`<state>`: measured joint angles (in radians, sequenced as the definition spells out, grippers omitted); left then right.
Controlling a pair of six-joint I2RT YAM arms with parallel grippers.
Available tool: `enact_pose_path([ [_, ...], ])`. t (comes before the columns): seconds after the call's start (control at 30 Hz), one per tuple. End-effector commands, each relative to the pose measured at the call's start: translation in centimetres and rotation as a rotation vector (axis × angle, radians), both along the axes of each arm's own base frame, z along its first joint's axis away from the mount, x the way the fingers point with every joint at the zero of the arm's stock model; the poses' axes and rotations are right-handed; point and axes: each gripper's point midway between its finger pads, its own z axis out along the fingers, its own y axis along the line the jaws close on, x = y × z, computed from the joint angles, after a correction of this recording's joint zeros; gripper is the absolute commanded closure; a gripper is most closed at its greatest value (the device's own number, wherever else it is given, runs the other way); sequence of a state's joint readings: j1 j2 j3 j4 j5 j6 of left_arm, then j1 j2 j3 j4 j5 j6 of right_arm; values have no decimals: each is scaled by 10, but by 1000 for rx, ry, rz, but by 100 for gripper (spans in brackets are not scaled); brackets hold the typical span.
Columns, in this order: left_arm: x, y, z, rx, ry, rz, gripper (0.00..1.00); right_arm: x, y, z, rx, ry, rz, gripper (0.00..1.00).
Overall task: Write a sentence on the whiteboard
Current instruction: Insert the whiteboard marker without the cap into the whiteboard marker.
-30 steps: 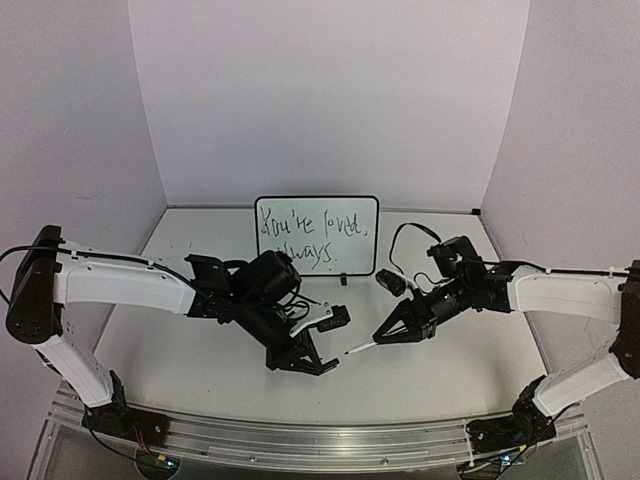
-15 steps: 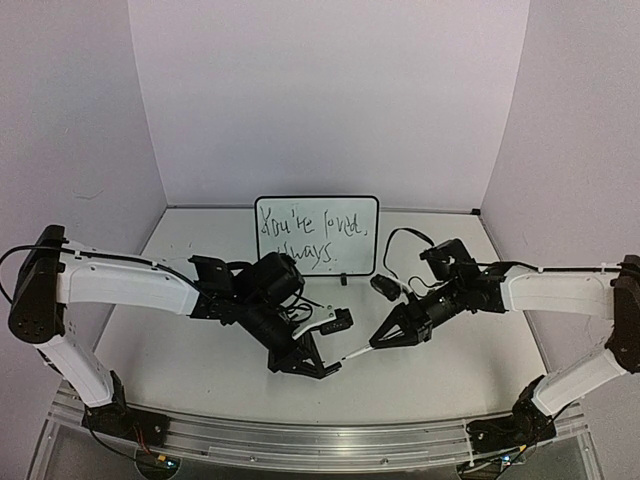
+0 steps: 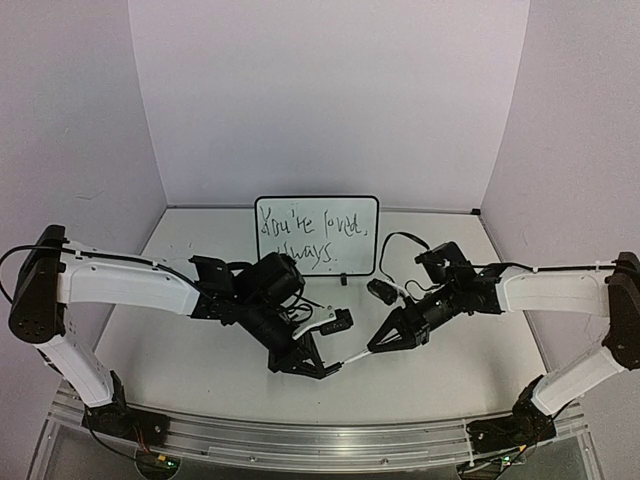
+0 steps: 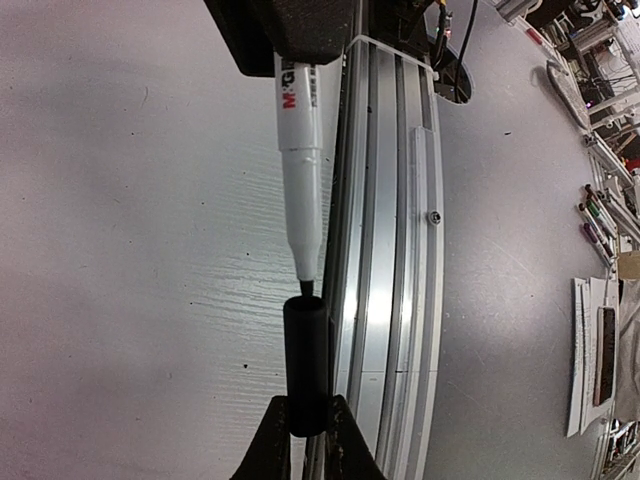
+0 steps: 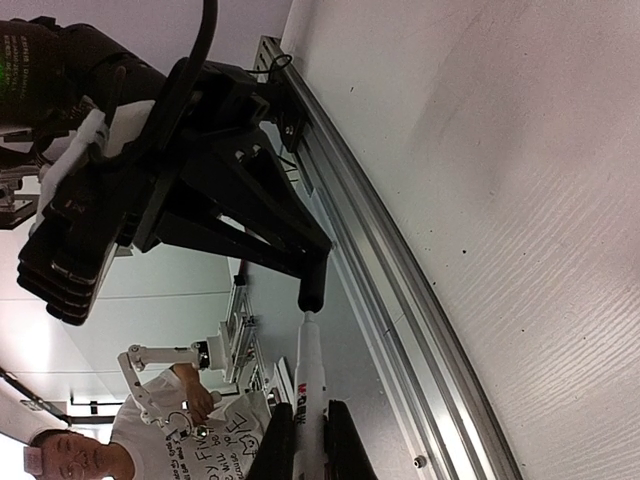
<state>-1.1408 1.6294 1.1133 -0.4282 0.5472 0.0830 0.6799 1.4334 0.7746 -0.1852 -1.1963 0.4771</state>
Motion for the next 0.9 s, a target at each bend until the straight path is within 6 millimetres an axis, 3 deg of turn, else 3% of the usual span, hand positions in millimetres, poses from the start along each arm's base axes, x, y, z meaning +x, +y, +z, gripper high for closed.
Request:
enact_pose_path([
  [0.0,2,-13,17,-50,-25,-27,100,1,7,13,44,-34,31,100],
  [0.87,0,-11,21,-64,-24,-30,100,2,12,9,35,-51,37,100],
])
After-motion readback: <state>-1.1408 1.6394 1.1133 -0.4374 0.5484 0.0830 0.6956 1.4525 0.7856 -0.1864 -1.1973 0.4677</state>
